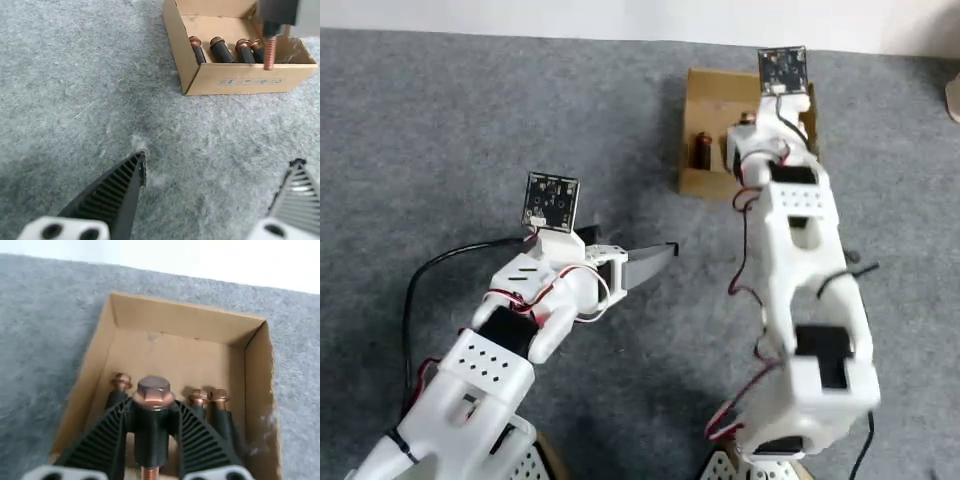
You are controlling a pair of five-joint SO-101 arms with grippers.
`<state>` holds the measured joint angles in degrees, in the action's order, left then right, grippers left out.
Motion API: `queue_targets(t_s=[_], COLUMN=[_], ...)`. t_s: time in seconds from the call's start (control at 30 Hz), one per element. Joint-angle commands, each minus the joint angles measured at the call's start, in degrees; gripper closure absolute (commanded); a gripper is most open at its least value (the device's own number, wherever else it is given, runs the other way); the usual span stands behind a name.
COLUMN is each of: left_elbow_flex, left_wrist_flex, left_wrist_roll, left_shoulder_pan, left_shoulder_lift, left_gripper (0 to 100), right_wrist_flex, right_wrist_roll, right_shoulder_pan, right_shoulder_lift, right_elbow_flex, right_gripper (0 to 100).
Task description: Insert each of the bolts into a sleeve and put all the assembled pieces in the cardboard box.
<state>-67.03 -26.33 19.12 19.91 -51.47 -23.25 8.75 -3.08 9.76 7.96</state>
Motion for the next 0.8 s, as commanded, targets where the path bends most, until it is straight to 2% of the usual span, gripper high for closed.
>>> queue_targets(t_s=[0.0,0.3,0.7,0.77], left_elbow_flex=[1.45,1.27,0.22,0.22], left_wrist_flex=[0.18,0.09,0.18,0.18], left_wrist_roll=[-0.44,-3.25,-3.25,-3.25], left_shoulder_pan=[-0.4,1.19,1.19,1.19], left_shoulder_lift=[-0.75,-0.75,-0.75,-0.75], left_gripper=[60,60,60,60], right_wrist_flex=[1.36,1.19,-0.04,-0.75], right_wrist_roll=[0.18,0.18,0.35,0.44], right_shoulder_pan=[1.54,4.62,3.91,3.82], right_shoulder_lift=[5.49,17.89,18.95,18.86], right_elbow_flex=[-10.68,-21.76,-20.53,-19.56], right_gripper=[99.5,99.5,99.1,96.4])
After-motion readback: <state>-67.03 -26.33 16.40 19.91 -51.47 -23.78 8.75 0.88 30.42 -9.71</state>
